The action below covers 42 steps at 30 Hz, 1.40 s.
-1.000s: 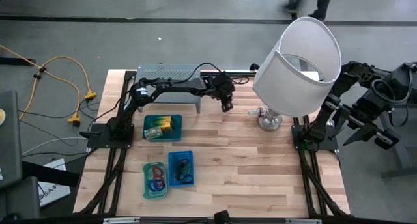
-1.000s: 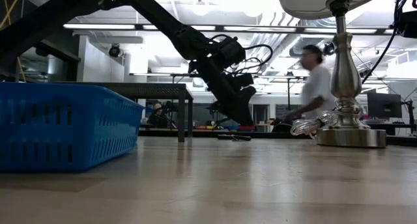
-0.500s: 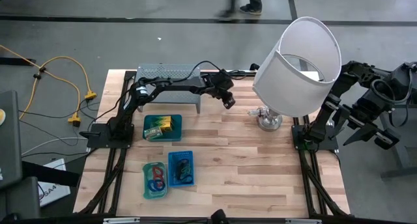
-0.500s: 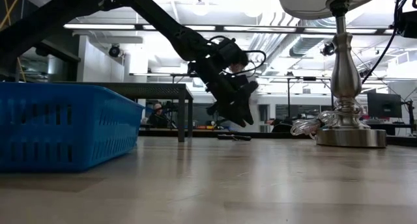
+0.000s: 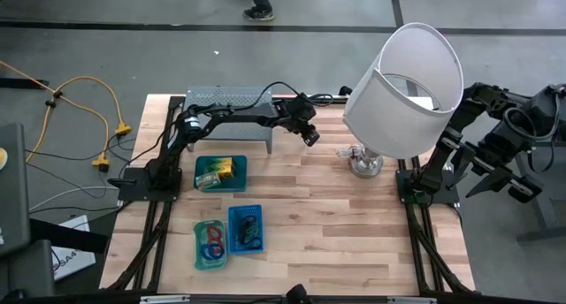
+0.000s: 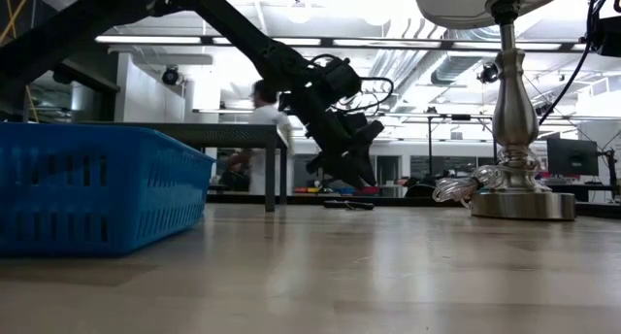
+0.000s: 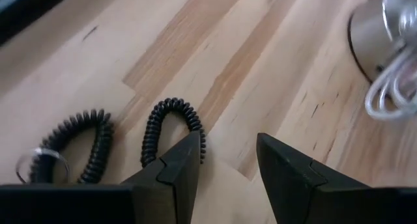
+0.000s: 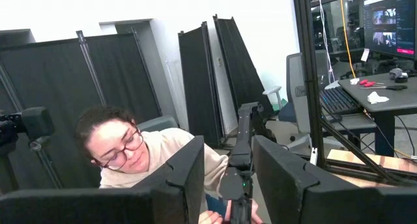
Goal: Pick & Place Office Desk Supplies
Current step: Put the top black spring keychain into the green bin
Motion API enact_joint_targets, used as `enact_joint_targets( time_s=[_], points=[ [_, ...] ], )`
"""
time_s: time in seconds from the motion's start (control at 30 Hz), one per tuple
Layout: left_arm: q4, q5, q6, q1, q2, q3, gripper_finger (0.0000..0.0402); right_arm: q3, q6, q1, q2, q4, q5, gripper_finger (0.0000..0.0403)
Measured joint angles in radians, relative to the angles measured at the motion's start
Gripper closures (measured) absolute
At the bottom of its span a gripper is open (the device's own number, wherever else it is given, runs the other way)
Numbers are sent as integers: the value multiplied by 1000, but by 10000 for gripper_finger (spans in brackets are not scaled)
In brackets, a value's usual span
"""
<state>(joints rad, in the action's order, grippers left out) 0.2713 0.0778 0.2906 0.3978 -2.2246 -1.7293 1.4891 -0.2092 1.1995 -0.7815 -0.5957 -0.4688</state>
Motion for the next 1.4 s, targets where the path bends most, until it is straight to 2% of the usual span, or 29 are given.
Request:
enact_joint_targets(
  time_s=[0.13,0.4,0.63,0.97,1.07,1.27,1.4],
  points=[
    [32,6,-155,-2,0,-36,255,0,0,0,0,0,0,283],
    [215,-40,-484,0,1,-120,255,0,0,0,0,0,0,283],
    [347,-24,-727,1,2,-125,255,0,0,0,0,0,0,283],
    [326,87,-847,-1,2,-125,255,0,0,0,0,0,0,283],
    [282,92,-856,-5,2,-125,255,0,0,0,0,0,0,283],
    [271,128,-971,-18,2,-125,255,0,0,0,0,0,0,283],
    [279,131,-954,-23,2,-124,255,0,0,0,0,0,0,283]
  ],
)
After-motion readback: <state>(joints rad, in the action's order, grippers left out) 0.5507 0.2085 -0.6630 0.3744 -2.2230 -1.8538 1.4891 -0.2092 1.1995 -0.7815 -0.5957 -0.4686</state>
